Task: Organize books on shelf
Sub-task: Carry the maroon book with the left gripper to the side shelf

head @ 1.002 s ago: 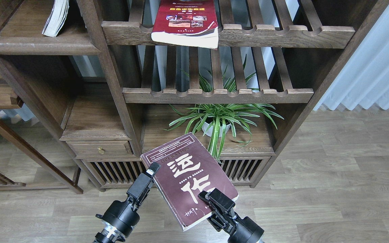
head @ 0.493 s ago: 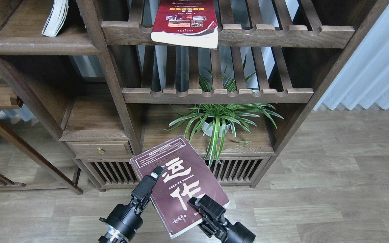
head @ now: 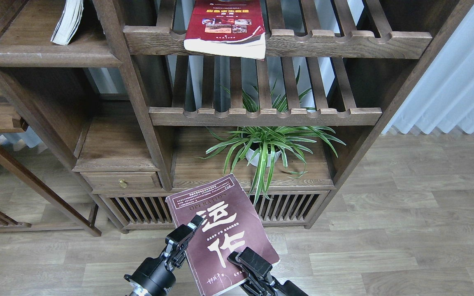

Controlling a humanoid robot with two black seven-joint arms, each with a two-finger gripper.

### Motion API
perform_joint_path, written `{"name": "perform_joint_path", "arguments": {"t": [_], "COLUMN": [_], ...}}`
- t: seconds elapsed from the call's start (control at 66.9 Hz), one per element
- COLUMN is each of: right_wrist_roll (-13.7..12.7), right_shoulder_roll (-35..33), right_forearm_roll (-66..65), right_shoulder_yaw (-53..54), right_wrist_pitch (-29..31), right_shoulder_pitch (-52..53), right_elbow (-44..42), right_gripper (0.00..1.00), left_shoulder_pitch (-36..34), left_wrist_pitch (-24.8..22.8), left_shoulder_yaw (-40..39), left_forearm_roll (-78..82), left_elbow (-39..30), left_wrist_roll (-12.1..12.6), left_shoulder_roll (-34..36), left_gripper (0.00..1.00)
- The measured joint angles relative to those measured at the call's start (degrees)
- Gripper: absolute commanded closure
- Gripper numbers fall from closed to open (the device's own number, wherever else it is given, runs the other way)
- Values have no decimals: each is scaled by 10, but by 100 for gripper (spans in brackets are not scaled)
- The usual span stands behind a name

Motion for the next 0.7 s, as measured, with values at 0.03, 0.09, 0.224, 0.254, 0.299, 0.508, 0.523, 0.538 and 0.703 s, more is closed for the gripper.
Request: {"name": "perform_joint_path", "arguments": {"t": [0.03,0.09,0.224,0.254,0.299,0.508,0.523,0.538,0.703], "right_wrist_roll": [1,3,5,5,5,6,6,6,6], "right_shoulder_roll": [0,-2,-5,-5,-5,-8,-8,-8,-7], "right_forearm_roll": [-1,-2,-2,-2,-1,0,0,0,0], "right_shoulder_yaw": [2,6,9,10,12,24,25,25,29], "right_wrist_pitch": [0,0,0,0,0,0,0,0,0], "right_shoulder_pitch": [0,1,5,6,7,9,9,9,18], "right_elbow": [0,-2,-5,-6,-7,-17,-17,-18,-26], "right_gripper": [1,1,1,1,1,1,1,1,1], "left_shoulder_pitch": [2,4,4,4,4,8,8,9,11], "left_wrist_pitch": [0,0,0,0,0,0,0,0,0], "left_shoulder_yaw": [-13,-45,-92,-105,-124,-224,-229,-234,-326], "left_forearm_roll": [6,16,23,23,23,27,27,28,27], "left_elbow": [-8,-25,-40,-46,-56,-136,-139,-143,-179], "left_wrist_roll": [2,3,4,4,4,21,21,22,23], "left_shoulder_roll": [0,0,19,30,46,140,145,151,228], "left_gripper": [98,98,98,98,98,98,98,98,98]}}
